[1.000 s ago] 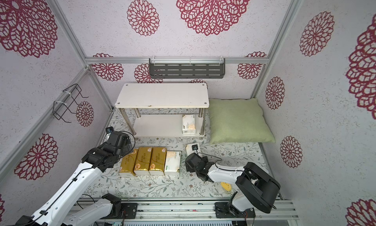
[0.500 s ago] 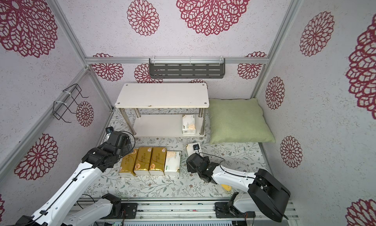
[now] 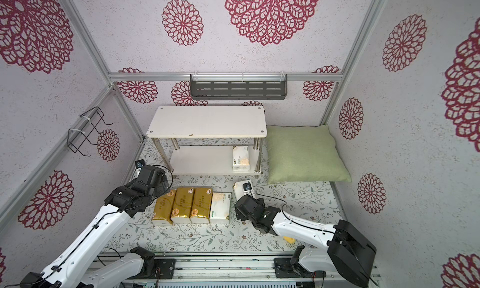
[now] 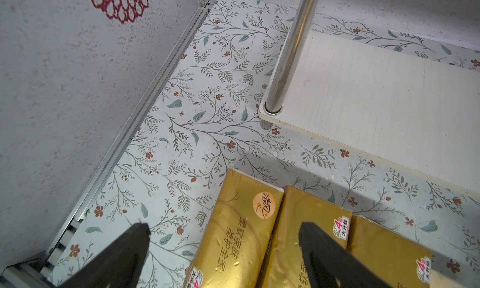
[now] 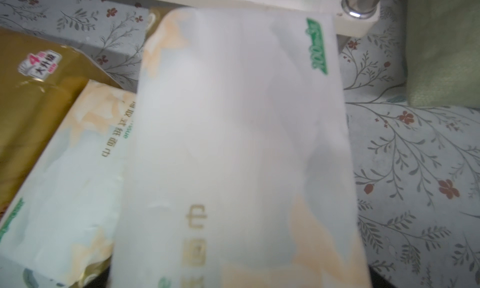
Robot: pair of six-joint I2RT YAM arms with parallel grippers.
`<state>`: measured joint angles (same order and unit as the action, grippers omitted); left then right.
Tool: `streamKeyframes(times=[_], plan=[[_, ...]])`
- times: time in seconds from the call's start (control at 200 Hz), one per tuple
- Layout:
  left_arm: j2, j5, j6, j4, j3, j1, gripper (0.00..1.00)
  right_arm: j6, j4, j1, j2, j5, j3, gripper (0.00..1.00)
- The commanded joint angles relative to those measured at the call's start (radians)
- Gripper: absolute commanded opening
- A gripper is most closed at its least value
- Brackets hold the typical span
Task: Place the tissue boxes on the shelf by color
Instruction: Pick up the box of tissues from the center of the board, then place a box of tissues on the shelf.
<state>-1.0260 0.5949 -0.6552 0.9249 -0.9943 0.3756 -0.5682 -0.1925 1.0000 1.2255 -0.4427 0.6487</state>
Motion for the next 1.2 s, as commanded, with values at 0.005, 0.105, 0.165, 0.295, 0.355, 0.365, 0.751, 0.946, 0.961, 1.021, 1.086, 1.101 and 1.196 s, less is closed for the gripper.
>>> streamKeyframes(times=[0.005, 0.105, 0.165, 0.295, 0.355, 0.365, 0.751, 0.946, 0.961, 1.021, 1.086, 1.101, 1.196], plan=[[0.000, 0.021, 0.004, -0.002, -0.018, 0.009, 0.97, -0.006, -0.034, 0.017, -0.045, -0.035, 0.050, 0.87], [-0.002, 0.024, 0.003, 0.001, -0.017, 0.009, 0.97, -0.004, -0.048, 0.030, -0.055, -0.037, 0.073, 0.86], [-0.002, 0.026, 0.002, 0.003, -0.014, 0.009, 0.97, -0.002, -0.051, 0.036, -0.056, -0.037, 0.087, 0.86], [0.004, 0.026, -0.001, 0.004, -0.009, 0.008, 0.97, 0.000, -0.057, 0.059, -0.047, -0.043, 0.119, 0.86], [0.005, 0.027, -0.001, 0.007, -0.009, 0.008, 0.97, -0.001, -0.061, 0.072, -0.040, -0.051, 0.135, 0.86], [0.006, 0.028, -0.001, 0.008, -0.009, 0.008, 0.97, 0.000, -0.061, 0.073, -0.039, -0.053, 0.139, 0.86], [0.035, 0.033, -0.024, 0.035, 0.010, 0.009, 0.97, 0.047, -0.006, 0.108, 0.060, -0.053, 0.264, 0.85], [0.034, 0.032, -0.026, 0.038, 0.009, 0.008, 0.98, 0.089, 0.049, 0.109, 0.139, -0.055, 0.344, 0.85], [0.034, 0.031, -0.026, 0.037, 0.008, 0.008, 0.97, 0.093, 0.054, 0.108, 0.147, -0.057, 0.351, 0.85], [0.032, 0.030, -0.028, 0.037, 0.007, 0.009, 0.97, 0.110, 0.067, 0.107, 0.180, -0.063, 0.384, 0.85], [0.029, 0.028, -0.029, 0.035, 0.006, 0.009, 0.97, 0.124, 0.083, 0.101, 0.218, -0.073, 0.418, 0.84], [0.029, 0.028, -0.029, 0.036, 0.006, 0.008, 0.97, 0.125, 0.087, 0.099, 0.225, -0.072, 0.424, 0.84], [0.027, 0.028, -0.029, 0.034, 0.006, 0.007, 0.97, 0.125, 0.120, 0.073, 0.279, -0.051, 0.467, 0.84]])
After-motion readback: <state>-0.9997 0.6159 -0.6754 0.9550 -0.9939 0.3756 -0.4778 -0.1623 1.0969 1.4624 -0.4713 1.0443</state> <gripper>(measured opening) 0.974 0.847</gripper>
